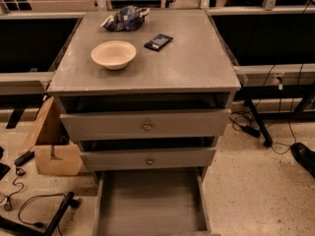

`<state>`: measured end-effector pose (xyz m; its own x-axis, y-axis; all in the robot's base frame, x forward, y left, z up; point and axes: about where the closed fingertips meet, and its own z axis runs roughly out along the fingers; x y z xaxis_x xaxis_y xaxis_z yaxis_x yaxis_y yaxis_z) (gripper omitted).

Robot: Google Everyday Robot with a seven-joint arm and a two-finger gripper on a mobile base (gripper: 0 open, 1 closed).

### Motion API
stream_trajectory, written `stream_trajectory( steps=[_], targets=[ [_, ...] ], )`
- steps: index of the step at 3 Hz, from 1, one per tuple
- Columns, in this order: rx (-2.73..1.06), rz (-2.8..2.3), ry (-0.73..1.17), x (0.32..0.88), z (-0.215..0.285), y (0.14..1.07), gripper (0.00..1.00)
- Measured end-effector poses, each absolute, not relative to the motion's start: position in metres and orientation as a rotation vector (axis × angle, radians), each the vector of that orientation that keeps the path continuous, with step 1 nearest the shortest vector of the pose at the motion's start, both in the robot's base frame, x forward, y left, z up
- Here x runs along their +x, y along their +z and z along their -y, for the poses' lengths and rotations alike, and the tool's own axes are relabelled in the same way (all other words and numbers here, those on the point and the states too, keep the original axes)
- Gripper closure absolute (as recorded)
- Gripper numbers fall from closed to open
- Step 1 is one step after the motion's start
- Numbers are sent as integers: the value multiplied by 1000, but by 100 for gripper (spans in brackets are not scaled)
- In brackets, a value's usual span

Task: Close bottom drawer

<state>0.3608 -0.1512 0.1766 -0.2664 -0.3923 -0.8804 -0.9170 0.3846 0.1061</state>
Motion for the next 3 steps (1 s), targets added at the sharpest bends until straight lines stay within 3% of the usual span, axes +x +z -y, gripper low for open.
stream_trajectory(
  steps=[3],
  targets=[
    [-1137, -1834, 818, 361, 151, 177, 28]
  ],
)
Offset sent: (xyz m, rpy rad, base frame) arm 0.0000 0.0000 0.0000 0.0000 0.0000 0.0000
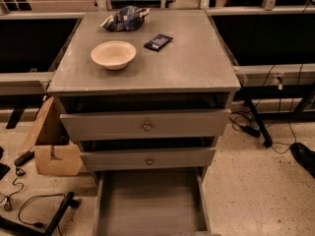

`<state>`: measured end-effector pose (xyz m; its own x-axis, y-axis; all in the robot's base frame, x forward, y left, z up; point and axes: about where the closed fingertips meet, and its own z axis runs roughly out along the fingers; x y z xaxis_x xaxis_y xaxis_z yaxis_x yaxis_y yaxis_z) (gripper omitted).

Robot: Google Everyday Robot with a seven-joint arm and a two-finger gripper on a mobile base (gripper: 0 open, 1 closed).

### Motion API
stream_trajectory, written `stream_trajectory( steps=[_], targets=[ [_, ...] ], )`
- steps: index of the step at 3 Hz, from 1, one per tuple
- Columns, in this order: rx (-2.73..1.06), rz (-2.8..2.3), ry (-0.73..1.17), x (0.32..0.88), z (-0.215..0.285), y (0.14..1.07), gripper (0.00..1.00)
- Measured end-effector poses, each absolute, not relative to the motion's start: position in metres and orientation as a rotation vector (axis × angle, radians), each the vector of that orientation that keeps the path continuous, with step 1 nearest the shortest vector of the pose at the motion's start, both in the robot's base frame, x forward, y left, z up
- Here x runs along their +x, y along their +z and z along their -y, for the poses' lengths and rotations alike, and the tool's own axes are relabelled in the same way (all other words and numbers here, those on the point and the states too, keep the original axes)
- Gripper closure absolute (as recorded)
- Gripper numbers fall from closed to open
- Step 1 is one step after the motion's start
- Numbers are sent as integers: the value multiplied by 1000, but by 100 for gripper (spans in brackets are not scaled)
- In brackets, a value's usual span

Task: Close bottom drawer

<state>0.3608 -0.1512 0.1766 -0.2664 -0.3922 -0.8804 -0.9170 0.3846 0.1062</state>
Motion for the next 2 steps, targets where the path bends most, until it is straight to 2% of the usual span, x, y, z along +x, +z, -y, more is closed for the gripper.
stream_trajectory(
  steps=[1, 2],
  targets=[
    [-1137, -1834, 818, 361, 151, 177, 5],
    [-1137, -1834, 818, 361, 151, 177, 0]
  ],
)
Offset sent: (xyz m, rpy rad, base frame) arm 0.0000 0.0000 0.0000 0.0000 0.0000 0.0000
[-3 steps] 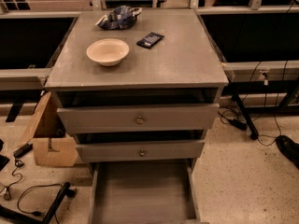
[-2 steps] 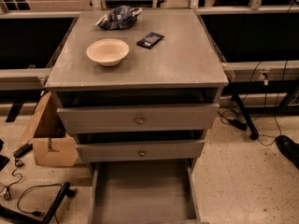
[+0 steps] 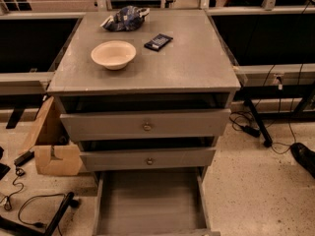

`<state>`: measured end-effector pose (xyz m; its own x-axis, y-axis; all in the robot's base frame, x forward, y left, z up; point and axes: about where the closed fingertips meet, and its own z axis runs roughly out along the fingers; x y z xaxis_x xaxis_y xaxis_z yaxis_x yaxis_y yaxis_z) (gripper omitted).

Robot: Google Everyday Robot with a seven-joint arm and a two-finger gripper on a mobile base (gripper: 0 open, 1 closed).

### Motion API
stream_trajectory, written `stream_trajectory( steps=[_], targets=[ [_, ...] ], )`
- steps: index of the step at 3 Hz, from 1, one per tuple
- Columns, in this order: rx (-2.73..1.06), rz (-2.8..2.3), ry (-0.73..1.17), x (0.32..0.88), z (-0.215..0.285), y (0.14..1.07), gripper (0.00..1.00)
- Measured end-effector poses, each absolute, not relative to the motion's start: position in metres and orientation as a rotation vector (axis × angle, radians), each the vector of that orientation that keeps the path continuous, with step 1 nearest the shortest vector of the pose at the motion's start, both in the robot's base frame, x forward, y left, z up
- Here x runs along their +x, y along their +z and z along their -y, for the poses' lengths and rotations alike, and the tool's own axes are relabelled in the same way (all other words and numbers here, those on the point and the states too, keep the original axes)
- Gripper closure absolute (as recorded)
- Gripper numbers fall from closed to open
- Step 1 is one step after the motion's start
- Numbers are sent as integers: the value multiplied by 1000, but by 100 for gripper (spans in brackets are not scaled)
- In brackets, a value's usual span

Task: Close bottom drawer

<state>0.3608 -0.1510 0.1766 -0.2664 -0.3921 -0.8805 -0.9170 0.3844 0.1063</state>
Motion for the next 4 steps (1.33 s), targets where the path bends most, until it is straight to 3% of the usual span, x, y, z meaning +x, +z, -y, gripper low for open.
stream_trajectory(
  steps=[1, 4],
  targets=[
    [-1137, -1834, 818, 361, 151, 177, 0],
    [-1176, -1904, 774, 337, 149, 152, 66]
  ],
)
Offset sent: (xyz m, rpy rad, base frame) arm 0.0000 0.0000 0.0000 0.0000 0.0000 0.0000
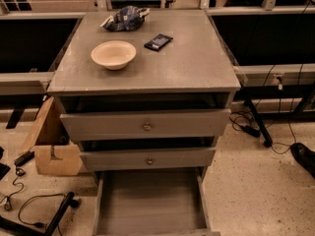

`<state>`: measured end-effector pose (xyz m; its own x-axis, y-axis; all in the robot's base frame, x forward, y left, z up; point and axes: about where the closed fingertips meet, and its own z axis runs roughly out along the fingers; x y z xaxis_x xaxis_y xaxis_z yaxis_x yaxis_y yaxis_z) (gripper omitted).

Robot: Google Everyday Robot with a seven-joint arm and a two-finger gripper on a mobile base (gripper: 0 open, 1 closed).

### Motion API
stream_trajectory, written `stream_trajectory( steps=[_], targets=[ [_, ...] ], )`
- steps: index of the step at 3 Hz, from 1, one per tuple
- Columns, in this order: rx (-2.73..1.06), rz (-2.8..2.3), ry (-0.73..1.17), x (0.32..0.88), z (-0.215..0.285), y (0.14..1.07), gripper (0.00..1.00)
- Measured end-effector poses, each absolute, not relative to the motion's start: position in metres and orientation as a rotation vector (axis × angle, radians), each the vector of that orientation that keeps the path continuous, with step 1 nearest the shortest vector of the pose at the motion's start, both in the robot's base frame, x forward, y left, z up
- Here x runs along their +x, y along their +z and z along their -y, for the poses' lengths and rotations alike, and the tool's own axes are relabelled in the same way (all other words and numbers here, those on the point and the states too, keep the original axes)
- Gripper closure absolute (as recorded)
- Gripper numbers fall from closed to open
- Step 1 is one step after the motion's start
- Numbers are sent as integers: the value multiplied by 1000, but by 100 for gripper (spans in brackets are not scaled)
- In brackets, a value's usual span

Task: Close bottom drawer

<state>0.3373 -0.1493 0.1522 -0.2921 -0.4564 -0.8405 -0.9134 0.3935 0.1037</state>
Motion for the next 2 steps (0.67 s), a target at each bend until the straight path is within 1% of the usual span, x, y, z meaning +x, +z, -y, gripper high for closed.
stream_trajectory(
  steps=[1, 2],
  targets=[
    [-1306, -1961, 639, 326, 148, 111, 89],
    [-1360, -1972, 493, 345, 152, 80, 100]
  ],
)
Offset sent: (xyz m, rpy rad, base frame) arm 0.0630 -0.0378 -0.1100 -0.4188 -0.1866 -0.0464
